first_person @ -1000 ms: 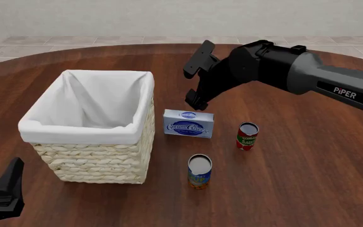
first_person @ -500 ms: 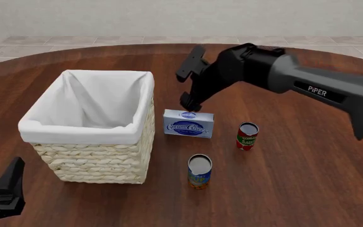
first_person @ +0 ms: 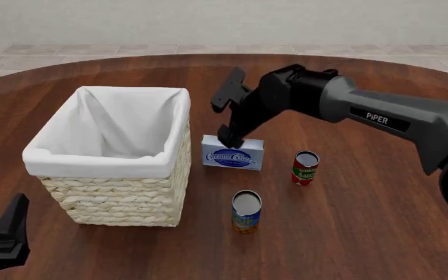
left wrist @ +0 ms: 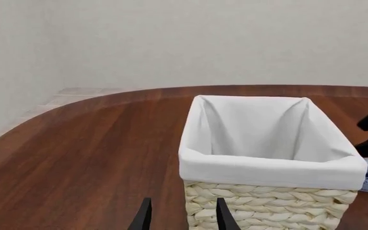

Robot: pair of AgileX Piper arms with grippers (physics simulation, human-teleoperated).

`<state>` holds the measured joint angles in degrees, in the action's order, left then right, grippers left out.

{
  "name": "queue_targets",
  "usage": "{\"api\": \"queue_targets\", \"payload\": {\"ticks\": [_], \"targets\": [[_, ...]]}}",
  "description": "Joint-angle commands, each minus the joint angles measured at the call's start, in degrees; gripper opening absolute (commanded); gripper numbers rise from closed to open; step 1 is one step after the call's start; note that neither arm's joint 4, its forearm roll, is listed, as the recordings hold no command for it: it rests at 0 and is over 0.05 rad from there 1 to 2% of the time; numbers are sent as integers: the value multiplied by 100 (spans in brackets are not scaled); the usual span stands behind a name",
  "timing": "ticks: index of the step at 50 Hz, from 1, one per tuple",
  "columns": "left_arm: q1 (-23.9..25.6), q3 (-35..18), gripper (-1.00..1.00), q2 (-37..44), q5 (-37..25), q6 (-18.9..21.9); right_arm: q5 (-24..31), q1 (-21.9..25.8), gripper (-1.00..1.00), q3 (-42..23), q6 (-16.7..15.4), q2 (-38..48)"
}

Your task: Pick up the cream cheese box, and put it in the basket.

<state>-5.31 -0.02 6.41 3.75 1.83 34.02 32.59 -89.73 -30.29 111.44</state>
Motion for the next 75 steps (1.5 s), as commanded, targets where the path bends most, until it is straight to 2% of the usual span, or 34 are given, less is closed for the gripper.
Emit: {"api": "queue_targets", "payload": {"ticks": [1,35,75], "targets": [[-1,0,100,-13,4,-1,25,-32,100,38,-45,28],[-7,1,100,80,39,40,97,-341,100,-95,-265,291],[-10,1,100,190,117,74,-98,-364,100,72,-189,543]]}}
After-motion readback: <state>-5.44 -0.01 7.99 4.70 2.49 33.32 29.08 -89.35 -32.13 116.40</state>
